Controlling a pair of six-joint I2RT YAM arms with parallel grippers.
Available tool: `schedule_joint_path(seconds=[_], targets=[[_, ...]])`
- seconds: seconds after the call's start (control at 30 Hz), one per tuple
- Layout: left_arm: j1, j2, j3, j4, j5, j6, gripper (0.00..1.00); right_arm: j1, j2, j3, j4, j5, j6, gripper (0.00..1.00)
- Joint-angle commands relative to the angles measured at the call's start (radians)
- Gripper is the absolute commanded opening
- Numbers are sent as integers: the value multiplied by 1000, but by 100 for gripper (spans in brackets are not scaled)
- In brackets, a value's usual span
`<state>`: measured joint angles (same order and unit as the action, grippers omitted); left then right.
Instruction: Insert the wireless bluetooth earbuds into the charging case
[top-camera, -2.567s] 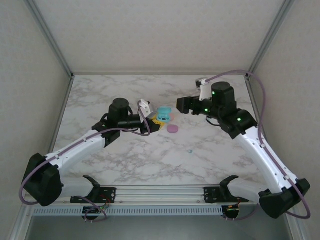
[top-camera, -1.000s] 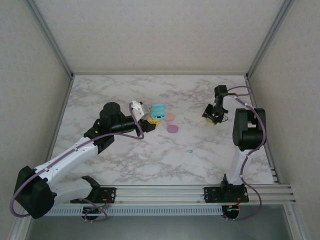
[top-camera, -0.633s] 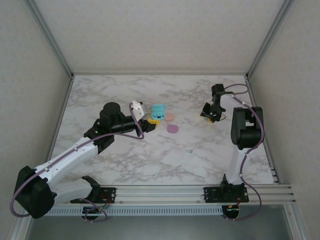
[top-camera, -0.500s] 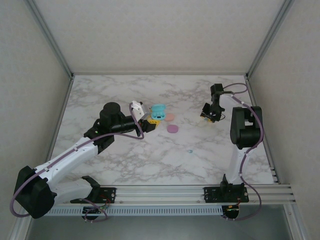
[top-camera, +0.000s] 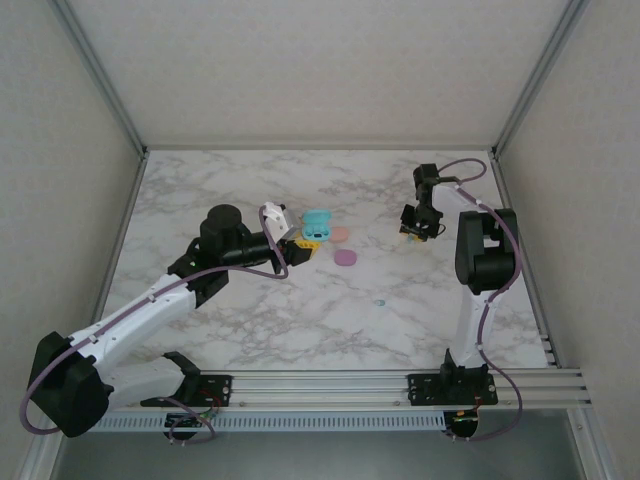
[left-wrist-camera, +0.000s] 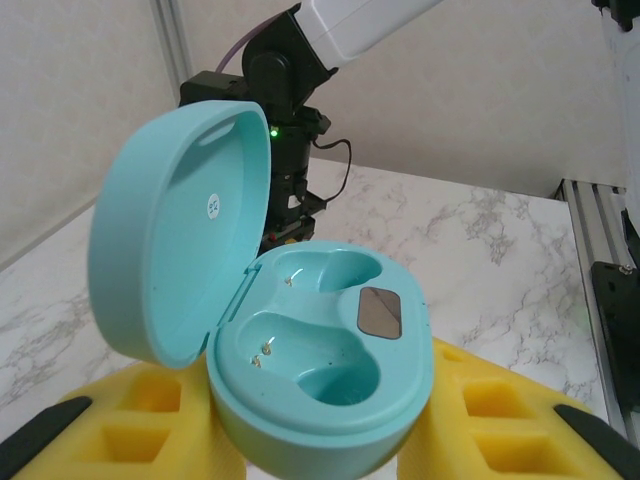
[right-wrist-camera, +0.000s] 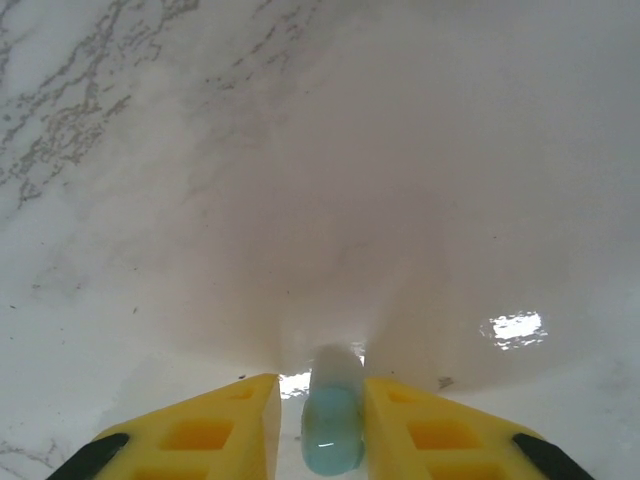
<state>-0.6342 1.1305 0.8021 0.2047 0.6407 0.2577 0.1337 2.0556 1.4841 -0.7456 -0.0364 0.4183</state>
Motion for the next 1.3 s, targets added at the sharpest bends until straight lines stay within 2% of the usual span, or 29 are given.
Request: schedule_joint_path(seconds=[0.0,0.4,0.6,1.27], targets=[[-1,-15,20,-8,-11,8,32,10,30,34,-44,43,-33,27],[-1,-12,20,-4,-9,7,32,35,58,72,-103,90,-104,24],[1,-15,20,-8,-9,8,31,35,69,87,-117,111,-120,26],[1,-13,23,-12,-9,6,31,34,87,102,-141,77,-139,25]])
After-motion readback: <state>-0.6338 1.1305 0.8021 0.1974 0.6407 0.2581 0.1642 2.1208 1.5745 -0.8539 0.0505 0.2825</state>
